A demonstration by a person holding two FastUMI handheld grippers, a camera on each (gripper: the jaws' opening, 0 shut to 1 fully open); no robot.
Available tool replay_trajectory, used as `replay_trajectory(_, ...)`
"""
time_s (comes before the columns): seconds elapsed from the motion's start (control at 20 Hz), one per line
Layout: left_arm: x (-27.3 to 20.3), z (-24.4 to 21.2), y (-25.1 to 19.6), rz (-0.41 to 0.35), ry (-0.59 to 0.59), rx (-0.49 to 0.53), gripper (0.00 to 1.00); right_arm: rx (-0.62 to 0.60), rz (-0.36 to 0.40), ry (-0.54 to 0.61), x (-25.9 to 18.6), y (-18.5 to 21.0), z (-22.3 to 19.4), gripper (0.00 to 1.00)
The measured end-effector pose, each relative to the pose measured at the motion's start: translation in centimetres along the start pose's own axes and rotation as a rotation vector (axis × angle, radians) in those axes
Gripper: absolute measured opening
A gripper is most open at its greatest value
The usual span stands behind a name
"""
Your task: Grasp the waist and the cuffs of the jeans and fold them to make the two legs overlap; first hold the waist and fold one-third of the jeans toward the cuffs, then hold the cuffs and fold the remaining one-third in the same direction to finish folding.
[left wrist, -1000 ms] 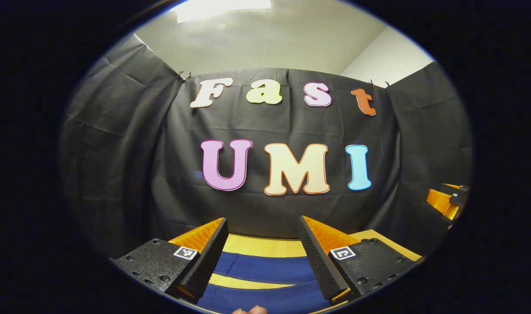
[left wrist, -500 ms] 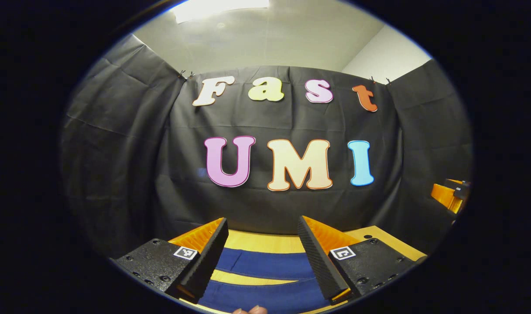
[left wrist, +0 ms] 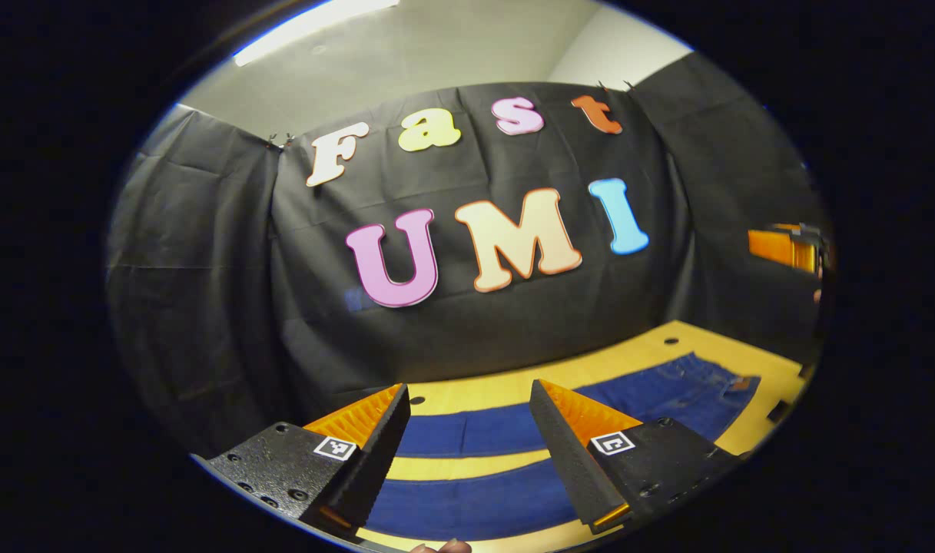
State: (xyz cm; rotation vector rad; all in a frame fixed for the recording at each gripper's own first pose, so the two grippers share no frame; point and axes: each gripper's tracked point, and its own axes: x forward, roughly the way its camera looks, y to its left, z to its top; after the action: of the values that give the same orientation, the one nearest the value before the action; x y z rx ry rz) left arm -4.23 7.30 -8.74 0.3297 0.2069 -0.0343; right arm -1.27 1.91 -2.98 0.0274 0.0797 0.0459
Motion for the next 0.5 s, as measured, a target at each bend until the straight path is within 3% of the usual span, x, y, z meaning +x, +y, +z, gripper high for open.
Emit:
replay_trajectory(0.15,-0.7,-4.6,3.7,-0.005,0.082,0.154,0.94,0.005,-0.004,0.014,0.1,2.0,-1.3,0.94)
replay_trajectory(0.2,-0.9,-6.2,5.0,-0.013,0.114,0.209,0.94,-0.001,-0.004,0.026,0.3,2.6,-2.0,0.97)
replay_trajectory(0.5,-2.3,-16.1,9.8,-0.11,0.306,0.467,0.94,-0.033,-0.012,0.064,0.5,5.2,-5.0,0.97)
